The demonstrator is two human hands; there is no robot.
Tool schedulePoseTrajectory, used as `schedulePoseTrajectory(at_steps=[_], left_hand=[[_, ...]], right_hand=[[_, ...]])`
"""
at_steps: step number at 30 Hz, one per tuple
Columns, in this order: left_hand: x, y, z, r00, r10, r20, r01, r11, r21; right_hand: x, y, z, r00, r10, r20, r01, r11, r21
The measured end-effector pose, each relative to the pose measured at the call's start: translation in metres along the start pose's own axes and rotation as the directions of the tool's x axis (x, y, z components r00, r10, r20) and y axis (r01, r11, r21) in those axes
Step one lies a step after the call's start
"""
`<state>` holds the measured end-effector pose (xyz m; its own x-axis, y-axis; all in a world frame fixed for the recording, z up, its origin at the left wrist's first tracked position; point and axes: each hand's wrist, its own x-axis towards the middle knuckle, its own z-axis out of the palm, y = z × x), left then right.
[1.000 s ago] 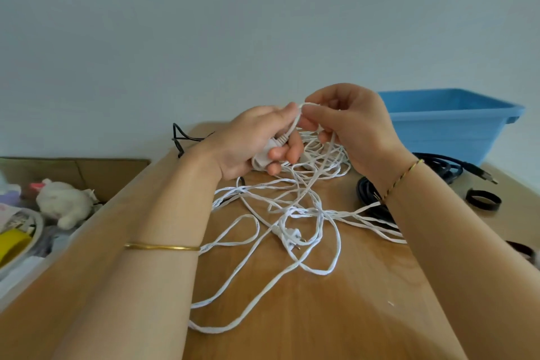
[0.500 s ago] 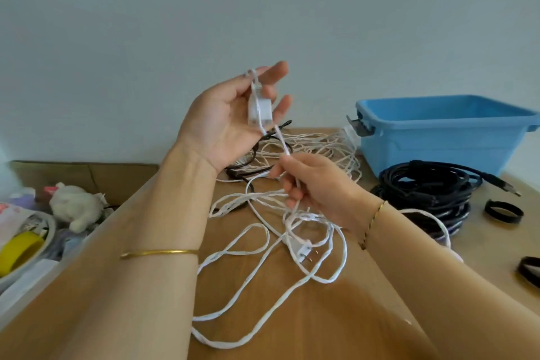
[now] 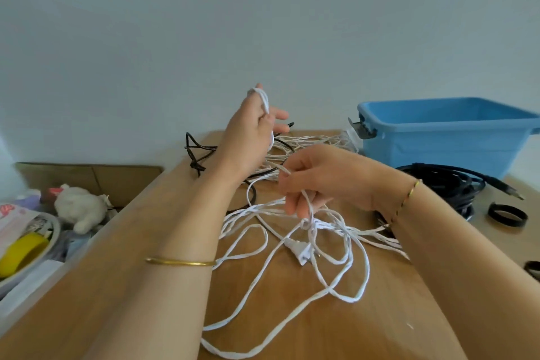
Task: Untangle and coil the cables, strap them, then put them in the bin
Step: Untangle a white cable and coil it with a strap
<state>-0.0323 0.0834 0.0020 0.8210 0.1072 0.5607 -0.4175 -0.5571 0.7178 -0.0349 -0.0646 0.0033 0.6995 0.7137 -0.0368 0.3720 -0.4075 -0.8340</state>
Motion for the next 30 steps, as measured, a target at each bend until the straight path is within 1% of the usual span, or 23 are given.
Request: schedulePoseTrajectory(at_steps=[2, 4, 6, 7, 8, 9, 10, 11, 12, 13, 14, 16, 17, 19, 21, 22, 23, 25, 28, 30], left_hand=[[0.0, 0.002, -0.001, 0.998, 0.016, 0.063, -0.026, 0.985, 0.17], [-0.001, 0.004, -0.003, 0.992, 0.006, 0.126, -0.04, 0.962, 0.271], [-0.002, 0.007, -0.006, 0.978, -0.035, 0.204, -0.04, 0.934, 0.354], [-0.003, 0.011, -0.007, 0.969, -0.062, 0.238, -0.031, 0.929, 0.37], [-0.003, 0.015, -0.008, 0.96, -0.092, 0.266, -0.005, 0.939, 0.343], [-0.005, 0.02, -0.009, 0.945, -0.126, 0.301, 0.046, 0.965, 0.259], [-0.007, 0.027, -0.01, 0.922, -0.166, 0.351, 0.127, 0.983, 0.131], [-0.009, 0.034, -0.012, 0.887, -0.199, 0.418, 0.218, 0.976, 0.003], [-0.011, 0.04, -0.014, 0.843, -0.219, 0.491, 0.291, 0.954, -0.075], [-0.013, 0.045, -0.017, 0.812, -0.223, 0.54, 0.315, 0.945, -0.084], [-0.014, 0.048, -0.02, 0.804, -0.218, 0.553, 0.295, 0.954, -0.052], [-0.013, 0.048, -0.024, 0.835, -0.217, 0.506, 0.23, 0.972, 0.039], [-0.012, 0.048, -0.027, 0.847, -0.232, 0.479, 0.232, 0.971, 0.06], [-0.012, 0.049, -0.031, 0.834, -0.273, 0.48, 0.274, 0.959, 0.07], [-0.014, 0.054, -0.035, 0.802, -0.309, 0.511, 0.304, 0.948, 0.095], [-0.014, 0.057, -0.037, 0.798, -0.322, 0.51, 0.306, 0.945, 0.117], [-0.015, 0.059, -0.041, 0.798, -0.336, 0.501, 0.305, 0.941, 0.146], [-0.015, 0.06, -0.046, 0.796, -0.355, 0.49, 0.298, 0.935, 0.194], [-0.015, 0.061, -0.052, 0.793, -0.381, 0.474, 0.304, 0.923, 0.235], [-0.015, 0.06, -0.055, 0.784, -0.389, 0.483, 0.301, 0.919, 0.253]], right_hand=[[-0.005, -0.003, -0.009, 0.998, -0.024, -0.055, 0.027, 0.998, 0.049], [-0.008, -0.004, -0.017, 0.985, -0.067, -0.158, 0.079, 0.994, 0.074], [-0.011, -0.004, -0.023, 0.949, -0.135, -0.284, 0.163, 0.984, 0.078], [-0.011, -0.004, -0.025, 0.922, -0.174, -0.346, 0.217, 0.972, 0.09], [-0.012, -0.003, -0.027, 0.892, -0.213, -0.399, 0.278, 0.954, 0.114], [-0.011, -0.003, -0.029, 0.861, -0.247, -0.445, 0.34, 0.93, 0.141], [-0.012, -0.002, -0.03, 0.828, -0.273, -0.489, 0.393, 0.905, 0.16], [-0.011, -0.002, -0.031, 0.792, -0.295, -0.534, 0.435, 0.887, 0.156], [-0.011, -0.002, -0.031, 0.753, -0.311, -0.58, 0.462, 0.877, 0.131], [-0.009, -0.001, -0.031, 0.712, -0.32, -0.625, 0.471, 0.878, 0.087], [-0.008, -0.001, -0.031, 0.672, -0.322, -0.667, 0.466, 0.884, 0.042], [-0.005, 0.0, -0.031, 0.607, -0.303, -0.734, 0.436, 0.9, -0.011], [-0.004, 0.001, -0.031, 0.586, -0.291, -0.756, 0.418, 0.908, -0.026], [-0.001, 0.004, -0.029, 0.568, -0.276, -0.775, 0.379, 0.924, -0.052], [0.001, 0.007, -0.025, 0.569, -0.243, -0.786, 0.324, 0.944, -0.058], [0.002, 0.008, -0.023, 0.582, -0.215, -0.784, 0.298, 0.954, -0.04], [0.004, 0.009, -0.021, 0.608, -0.179, -0.774, 0.283, 0.959, 0.001], [0.005, 0.009, -0.017, 0.678, -0.09, -0.729, 0.29, 0.945, 0.153], [0.008, 0.009, -0.013, 0.778, 0.041, -0.627, 0.318, 0.835, 0.449], [0.009, 0.009, -0.013, 0.833, 0.092, -0.546, 0.308, 0.741, 0.596]])
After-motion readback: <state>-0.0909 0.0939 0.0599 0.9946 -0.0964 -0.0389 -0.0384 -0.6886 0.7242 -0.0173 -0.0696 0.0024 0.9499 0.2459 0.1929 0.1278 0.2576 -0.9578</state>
